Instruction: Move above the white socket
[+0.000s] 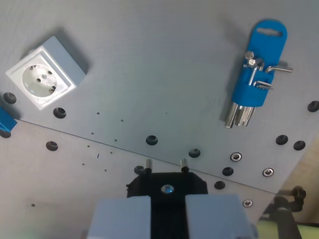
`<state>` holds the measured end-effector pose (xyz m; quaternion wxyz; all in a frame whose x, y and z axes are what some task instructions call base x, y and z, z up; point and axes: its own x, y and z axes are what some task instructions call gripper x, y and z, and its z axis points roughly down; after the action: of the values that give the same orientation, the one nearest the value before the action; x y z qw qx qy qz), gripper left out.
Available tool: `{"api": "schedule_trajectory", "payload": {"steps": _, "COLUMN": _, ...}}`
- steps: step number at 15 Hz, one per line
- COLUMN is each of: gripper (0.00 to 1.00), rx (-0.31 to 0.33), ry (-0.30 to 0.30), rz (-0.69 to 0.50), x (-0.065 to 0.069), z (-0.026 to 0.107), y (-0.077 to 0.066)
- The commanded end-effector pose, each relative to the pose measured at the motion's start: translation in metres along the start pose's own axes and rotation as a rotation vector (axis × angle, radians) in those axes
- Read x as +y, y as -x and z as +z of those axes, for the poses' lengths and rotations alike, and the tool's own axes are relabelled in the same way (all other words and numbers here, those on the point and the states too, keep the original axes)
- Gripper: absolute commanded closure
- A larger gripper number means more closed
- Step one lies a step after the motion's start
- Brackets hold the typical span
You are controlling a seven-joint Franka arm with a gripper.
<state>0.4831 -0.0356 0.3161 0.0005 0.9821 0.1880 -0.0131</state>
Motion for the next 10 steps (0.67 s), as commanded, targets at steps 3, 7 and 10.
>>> {"api": "schedule_trajectory", "payload": {"steps": 3, "gripper": 1.0, "rx": 0.1, "ry": 0.034, "rz": -0.133, "x": -0.013, "z": 0.023, "y": 0.006}}
{"api": "schedule_trajectory", "payload": {"steps": 7, "gripper": 1.0, "rx": 0.1, "ry": 0.032, "rz": -0.189, "x": -0.026, "z": 0.041, "y": 0.009}}
{"api": "schedule_trajectory", "payload": {"steps": 10, "gripper": 1.0, "rx": 0.102, "ry": 0.031, "rz": -0.23, "x": -0.037, "z": 0.057, "y": 0.011}}
